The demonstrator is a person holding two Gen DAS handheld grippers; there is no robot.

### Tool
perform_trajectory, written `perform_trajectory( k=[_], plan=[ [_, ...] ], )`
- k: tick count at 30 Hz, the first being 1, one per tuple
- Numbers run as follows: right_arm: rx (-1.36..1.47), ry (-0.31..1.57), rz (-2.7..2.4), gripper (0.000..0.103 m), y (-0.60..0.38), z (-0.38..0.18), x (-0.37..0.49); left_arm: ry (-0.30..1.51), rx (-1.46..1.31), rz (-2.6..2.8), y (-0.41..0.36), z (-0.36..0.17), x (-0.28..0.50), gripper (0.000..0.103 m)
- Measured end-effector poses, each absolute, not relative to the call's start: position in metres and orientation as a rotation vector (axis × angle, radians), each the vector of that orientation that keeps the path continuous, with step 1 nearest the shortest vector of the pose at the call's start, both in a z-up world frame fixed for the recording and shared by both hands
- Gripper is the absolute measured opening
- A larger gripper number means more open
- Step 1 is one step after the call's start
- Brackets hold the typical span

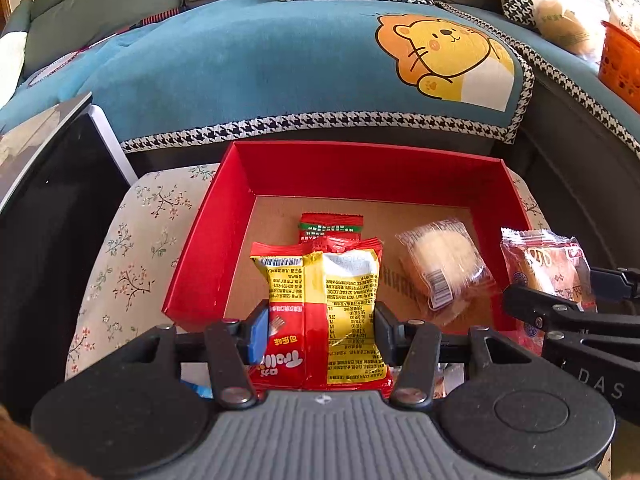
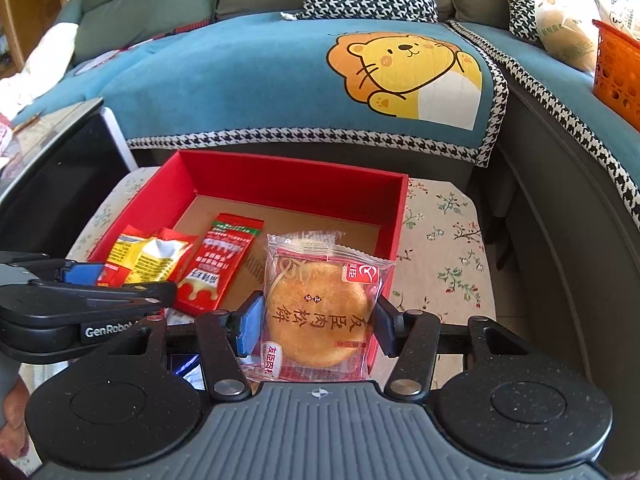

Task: Organize snacks
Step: 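Carry the chip bag and round pastry over the red box with both tools, then open the left tool over the box while the right tool releases the pastry inside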

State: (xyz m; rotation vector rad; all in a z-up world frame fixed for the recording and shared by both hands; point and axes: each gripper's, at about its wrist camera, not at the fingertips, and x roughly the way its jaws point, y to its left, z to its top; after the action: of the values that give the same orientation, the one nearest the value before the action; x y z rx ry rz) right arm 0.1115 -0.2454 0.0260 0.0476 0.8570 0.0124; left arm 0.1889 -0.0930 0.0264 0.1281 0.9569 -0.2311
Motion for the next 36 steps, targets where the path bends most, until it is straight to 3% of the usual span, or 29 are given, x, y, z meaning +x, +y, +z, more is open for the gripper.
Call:
perform_trajectory(
  k=[29, 36],
  plan=[
    [0.009, 0.919, 0.024, 0.063, -0.248, -0.012, 0.169, 0.990, 0.124, -0.177, -0.107, -0.007, 0.243, 0.098],
    [0.009, 0.911, 0.031, 0.069, -0.246, -0.012, 0.171, 0.985, 0.127, -0.171, -0.107, -0.006, 0.243, 0.101]
  ],
)
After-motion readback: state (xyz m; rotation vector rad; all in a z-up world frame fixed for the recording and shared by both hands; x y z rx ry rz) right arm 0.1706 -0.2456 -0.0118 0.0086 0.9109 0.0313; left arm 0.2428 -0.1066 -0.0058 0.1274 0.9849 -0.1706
